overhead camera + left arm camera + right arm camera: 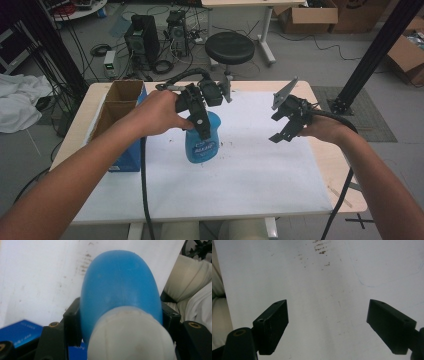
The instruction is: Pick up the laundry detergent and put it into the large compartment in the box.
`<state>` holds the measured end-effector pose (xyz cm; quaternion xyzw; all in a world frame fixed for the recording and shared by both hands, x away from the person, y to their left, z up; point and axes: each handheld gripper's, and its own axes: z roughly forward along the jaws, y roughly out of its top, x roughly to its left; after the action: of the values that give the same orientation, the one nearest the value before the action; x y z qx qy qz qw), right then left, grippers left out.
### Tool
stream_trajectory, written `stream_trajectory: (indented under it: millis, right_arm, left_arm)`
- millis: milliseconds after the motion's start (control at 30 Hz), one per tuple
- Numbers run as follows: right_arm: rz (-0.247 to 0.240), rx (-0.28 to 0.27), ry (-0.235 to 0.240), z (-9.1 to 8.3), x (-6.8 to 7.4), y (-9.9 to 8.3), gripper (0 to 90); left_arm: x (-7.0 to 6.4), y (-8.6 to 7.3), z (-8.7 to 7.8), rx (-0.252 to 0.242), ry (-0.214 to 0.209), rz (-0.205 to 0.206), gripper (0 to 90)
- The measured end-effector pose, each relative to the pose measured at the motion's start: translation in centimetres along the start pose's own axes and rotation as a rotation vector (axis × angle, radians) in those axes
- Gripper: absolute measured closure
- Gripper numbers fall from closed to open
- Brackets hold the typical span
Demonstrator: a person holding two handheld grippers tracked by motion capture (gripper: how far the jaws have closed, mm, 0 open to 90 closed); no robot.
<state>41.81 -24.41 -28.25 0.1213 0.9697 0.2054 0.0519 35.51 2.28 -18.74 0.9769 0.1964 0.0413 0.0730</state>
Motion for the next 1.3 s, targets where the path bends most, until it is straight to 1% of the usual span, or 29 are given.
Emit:
stream_trajectory:
  millis: [33, 67, 100, 133, 167, 200, 233, 267, 300, 333, 400, 500, 533, 567, 600, 633, 700, 733, 767, 800, 833, 967, 1033, 1067, 1100, 1200, 1233, 1267, 1300]
  right_arm:
    - [0.0, 0.0, 0.0, 0.0, 0.0, 0.0, 17.2]
    - [-0.004, 0.003, 0.001, 0.0, 0.0, 0.1, 17.2]
    - [-0.004, 0.003, 0.001, 0.0, 0.0, 0.1, 17.2]
    - [-0.006, -0.001, 0.003, 0.1, 0.1, 0.1, 17.2]
    - [-0.006, -0.001, 0.003, 0.1, 0.1, 0.1, 17.2]
    - [-0.009, -0.001, 0.004, 0.1, 0.1, 0.2, 17.2]
    - [-0.009, -0.001, 0.004, 0.1, 0.1, 0.2, 17.2]
    - [-0.012, 0.001, 0.004, 0.1, 0.2, 0.2, 17.3]
    - [-0.012, 0.001, 0.004, 0.1, 0.2, 0.2, 17.3]
    - [-0.015, 0.002, 0.003, 0.1, 0.2, 0.3, 17.2]
    - [-0.016, 0.0, 0.002, 0.1, 0.2, 0.3, 17.2]
    - [-0.022, -0.002, 0.002, 0.2, 0.2, 0.4, 17.2]
    - [-0.022, -0.004, 0.003, 0.2, 0.1, 0.4, 17.2]
    - [-0.022, -0.004, 0.003, 0.2, 0.1, 0.4, 17.2]
    - [-0.024, -0.004, 0.002, 0.2, 0.1, 0.5, 17.1]
    - [-0.024, -0.004, 0.002, 0.2, 0.1, 0.5, 17.1]
    - [-0.027, -0.01, 0.002, 0.2, 0.1, 0.5, 17.1]
    - [-0.032, -0.008, 0.002, 0.3, 0.2, 0.5, 17.1]
    - [-0.032, -0.008, 0.002, 0.3, 0.2, 0.5, 17.1]
    - [-0.037, -0.008, 0.003, 0.3, 0.1, 0.6, 17.1]
    - [-0.037, -0.008, 0.003, 0.3, 0.1, 0.6, 17.1]
    - [-0.039, -0.013, 0.0, 0.4, 0.0, 0.6, 17.1]
    - [-0.044, -0.014, 0.0, 0.5, -0.1, 0.7, 17.1]
    - [-0.046, -0.018, -0.001, 0.5, -0.1, 0.7, 17.1]
    - [-0.046, -0.018, -0.001, 0.5, -0.1, 0.7, 17.1]
    - [-0.055, -0.022, -0.002, 0.5, -0.1, 0.8, 17.1]
    - [-0.052, -0.02, -0.002, 0.4, -0.1, 0.8, 17.1]
    - [-0.053, -0.02, -0.005, 0.4, -0.2, 0.7, 17.1]
    - [-0.053, -0.02, -0.005, 0.4, -0.2, 0.7, 17.1]
  left_arm:
    - [0.1, 0.0, -0.4, 0.003, 0.003, -0.016, 37.8]
    - [0.3, -0.1, -1.0, -0.003, 0.004, -0.054, 37.8]
    - [0.3, -0.1, -1.0, -0.003, 0.004, -0.054, 37.8]
    - [0.6, -0.1, -1.8, -0.008, 0.015, -0.098, 37.8]
    - [0.6, -0.1, -1.8, -0.008, 0.015, -0.098, 37.8]
    - [0.7, -0.2, -2.2, -0.007, 0.026, -0.111, 37.8]
    - [0.8, -0.2, -2.5, -0.008, 0.036, -0.125, 37.8]
    - [1.2, -0.3, -3.2, -0.018, 0.047, -0.151, 37.8]
    - [1.2, -0.3, -3.2, -0.018, 0.047, -0.151, 37.8]
    - [1.4, -0.5, -3.6, -0.026, 0.05, -0.17, 37.8]
    - [1.8, -0.7, -4.2, -0.024, 0.055, -0.196, 37.8]
    - [2.5, -1.0, -5.0, -0.021, 0.058, -0.251, 37.8]
    - [3.2, -1.3, -5.7, -0.024, 0.061, -0.318, 37.8]
    - [3.2, -1.3, -5.7, -0.024, 0.061, -0.318, 37.8]
    - [3.9, -1.8, -6.4, -0.033, 0.072, -0.386, 37.8]
    - [3.9, -1.8, -6.4, -0.033, 0.072, -0.386, 37.8]
    - [4.5, -2.2, -7.1, -0.041, 0.091, -0.442, 37.8]
    - [5.1, -2.8, -7.8, -0.045, 0.112, -0.49, 37.8]
    - [5.1, -2.8, -7.8, -0.045, 0.112, -0.49, 37.8]
    - [5.6, -3.3, -8.3, -0.047, 0.125, -0.54, 37.8]
    - [5.6, -3.3, -8.3, -0.047, 0.125, -0.54, 37.8]
    - [6.5, -4.1, -9.0, -0.031, 0.14, -0.613, 37.8]
    - [6.9, -4.6, -9.3, -0.034, 0.135, -0.659, 37.8]
    - [7.2, -5.1, -9.6, -0.035, 0.134, -0.689, 37.8]
    - [7.2, -5.1, -9.6, -0.035, 0.134, -0.689, 37.8]
    - [7.9, -6.1, -10.0, -0.046, 0.147, -0.754, 37.8]
    - [8.0, -6.3, -10.0, -0.045, 0.152, -0.768, 37.8]
    - [8.3, -6.8, -10.2, -0.037, 0.162, -0.798, 37.8]
    - [8.3, -6.8, -10.2, -0.037, 0.162, -0.798, 37.8]
